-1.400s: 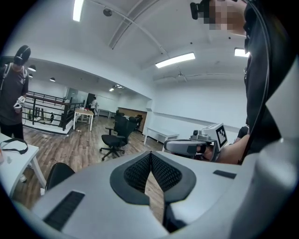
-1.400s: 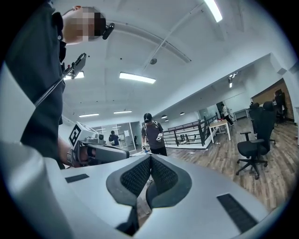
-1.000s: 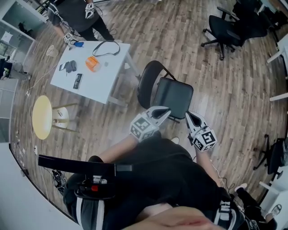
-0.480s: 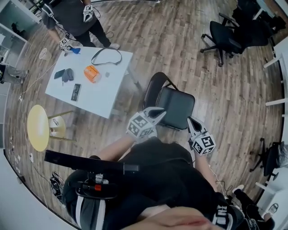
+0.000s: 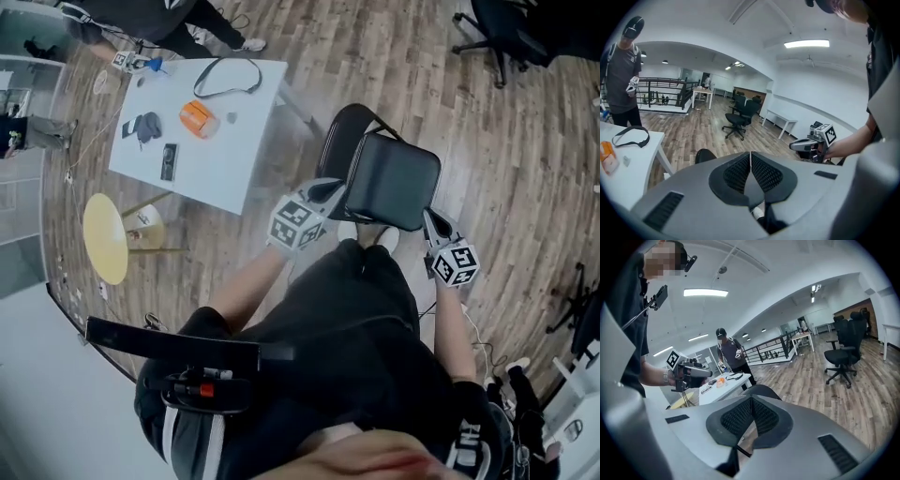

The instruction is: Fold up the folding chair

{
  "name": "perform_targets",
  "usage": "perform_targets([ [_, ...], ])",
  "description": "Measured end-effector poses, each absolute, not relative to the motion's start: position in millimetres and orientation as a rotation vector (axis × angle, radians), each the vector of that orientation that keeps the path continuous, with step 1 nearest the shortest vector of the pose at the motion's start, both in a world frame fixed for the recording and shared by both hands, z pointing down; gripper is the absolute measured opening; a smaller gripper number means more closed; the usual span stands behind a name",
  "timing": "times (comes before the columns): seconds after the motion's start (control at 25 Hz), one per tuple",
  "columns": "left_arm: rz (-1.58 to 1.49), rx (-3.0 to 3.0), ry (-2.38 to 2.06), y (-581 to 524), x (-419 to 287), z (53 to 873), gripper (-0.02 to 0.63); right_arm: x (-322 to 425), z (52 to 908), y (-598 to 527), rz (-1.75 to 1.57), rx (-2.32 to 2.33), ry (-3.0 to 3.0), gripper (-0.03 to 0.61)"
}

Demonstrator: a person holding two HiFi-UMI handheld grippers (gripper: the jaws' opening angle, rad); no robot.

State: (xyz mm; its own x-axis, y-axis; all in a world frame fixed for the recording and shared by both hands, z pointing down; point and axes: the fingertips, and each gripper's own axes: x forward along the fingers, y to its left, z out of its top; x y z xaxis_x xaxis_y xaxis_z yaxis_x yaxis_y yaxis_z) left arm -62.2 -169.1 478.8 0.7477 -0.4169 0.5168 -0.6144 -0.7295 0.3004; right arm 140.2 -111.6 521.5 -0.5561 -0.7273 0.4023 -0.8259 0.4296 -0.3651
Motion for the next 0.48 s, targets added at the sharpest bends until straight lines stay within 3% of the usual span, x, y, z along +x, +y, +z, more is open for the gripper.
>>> perform_targets([
  [0.16,0.702,2.396,-0.898,-192,-86,511,0.01,164,595,-123,1.027,1.311,-2.443,0.014],
  [0.36,0.833,2.235,-1.002,-226,-110,562,0.192,221,709,-120,1.269,1.36,-2.278,0.036],
  [0.48,0.874,2.124,-1.026,-239,-126,598,0.221,249,773,-105,1.431,1.405,-2.2,0.099],
])
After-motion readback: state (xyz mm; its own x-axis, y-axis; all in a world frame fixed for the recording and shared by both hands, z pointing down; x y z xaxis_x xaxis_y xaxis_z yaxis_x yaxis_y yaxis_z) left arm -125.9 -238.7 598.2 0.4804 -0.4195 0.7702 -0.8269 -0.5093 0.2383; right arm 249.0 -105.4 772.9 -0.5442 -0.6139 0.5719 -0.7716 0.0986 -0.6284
